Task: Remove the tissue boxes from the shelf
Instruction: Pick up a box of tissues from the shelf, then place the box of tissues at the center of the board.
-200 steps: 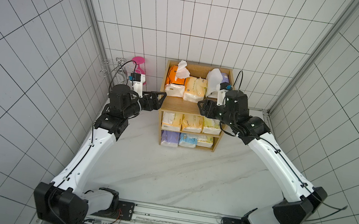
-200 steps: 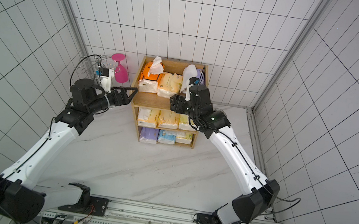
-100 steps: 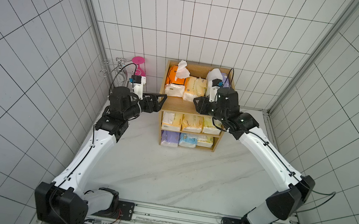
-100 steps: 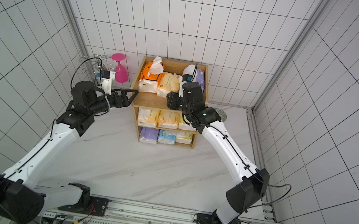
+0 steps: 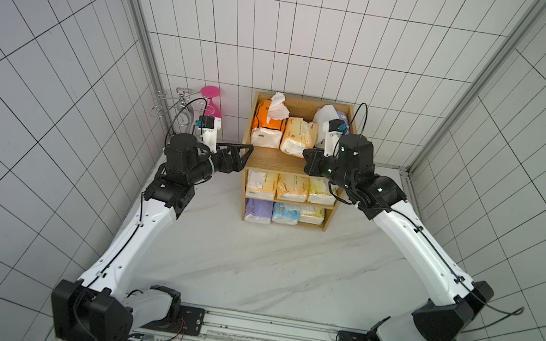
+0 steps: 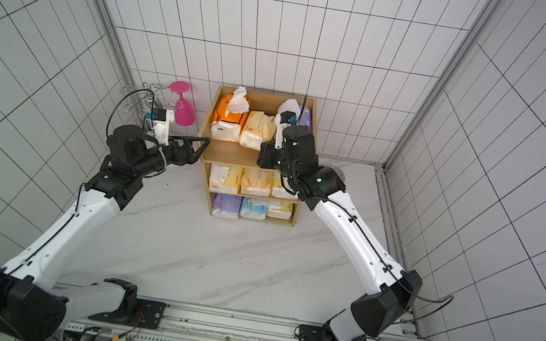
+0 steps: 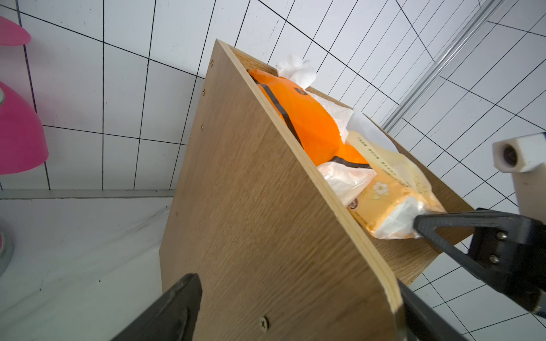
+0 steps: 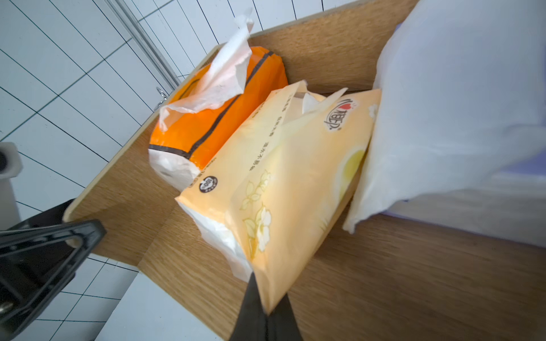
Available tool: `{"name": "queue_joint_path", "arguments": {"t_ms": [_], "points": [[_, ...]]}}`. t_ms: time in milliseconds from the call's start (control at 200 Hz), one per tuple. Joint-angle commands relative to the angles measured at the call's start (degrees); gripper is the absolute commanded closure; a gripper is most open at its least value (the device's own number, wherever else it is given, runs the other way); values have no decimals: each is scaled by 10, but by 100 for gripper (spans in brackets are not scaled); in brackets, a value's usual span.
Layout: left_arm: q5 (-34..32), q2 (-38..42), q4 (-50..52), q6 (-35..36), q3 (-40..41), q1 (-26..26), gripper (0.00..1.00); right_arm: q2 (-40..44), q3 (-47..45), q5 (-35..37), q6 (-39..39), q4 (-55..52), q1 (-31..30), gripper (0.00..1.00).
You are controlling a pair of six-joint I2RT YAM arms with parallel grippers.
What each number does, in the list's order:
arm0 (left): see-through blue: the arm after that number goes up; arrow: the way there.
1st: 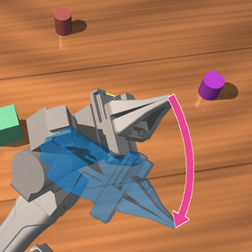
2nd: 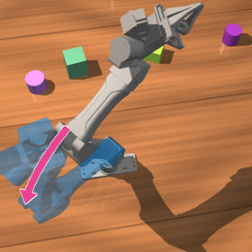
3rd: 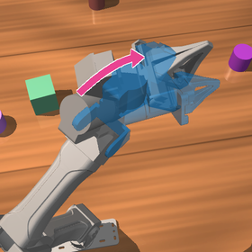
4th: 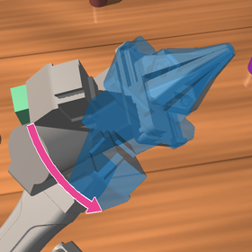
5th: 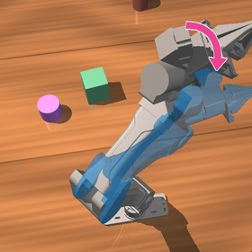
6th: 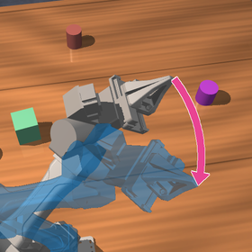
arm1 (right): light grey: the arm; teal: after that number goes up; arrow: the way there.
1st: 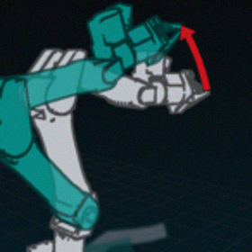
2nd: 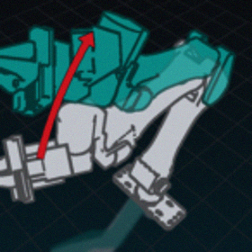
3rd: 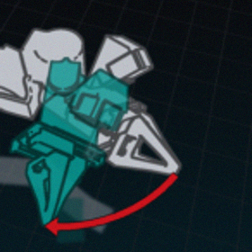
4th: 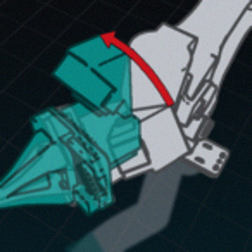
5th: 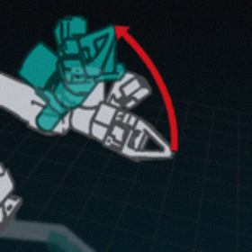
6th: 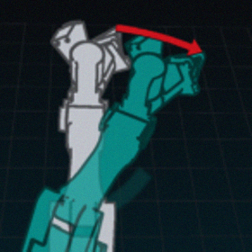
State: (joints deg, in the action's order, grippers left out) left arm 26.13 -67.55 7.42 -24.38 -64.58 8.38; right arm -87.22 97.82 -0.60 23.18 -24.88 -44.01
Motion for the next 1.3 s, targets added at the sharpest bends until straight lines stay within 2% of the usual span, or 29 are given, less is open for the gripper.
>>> {"name": "queue_joint_path", "arguments": {"t_ms": [0,315,605,725,895,1139,1294], "points": [[-15,10,-13,13,9,-3,5,39,-30,6,-8,0,-5,100],[-31,22,-12,21,14,-9,5,103,-87,-15,-13,-21,-28,100],[-77,64,-11,27,17,-2,4,190,-169,32,-2,-24,-108,100],[-121,113,21,4,20,10,4,228,-212,52,13,-18,-141,100],[-179,191,129,-22,32,34,3,266,-271,68,29,-13,-188,100],[-263,326,229,-48,125,102,3,312,-395,87,74,39,-246,100],[-283,395,278,-78,176,116,3,317,-489,92,117,100,-278,100]]}}
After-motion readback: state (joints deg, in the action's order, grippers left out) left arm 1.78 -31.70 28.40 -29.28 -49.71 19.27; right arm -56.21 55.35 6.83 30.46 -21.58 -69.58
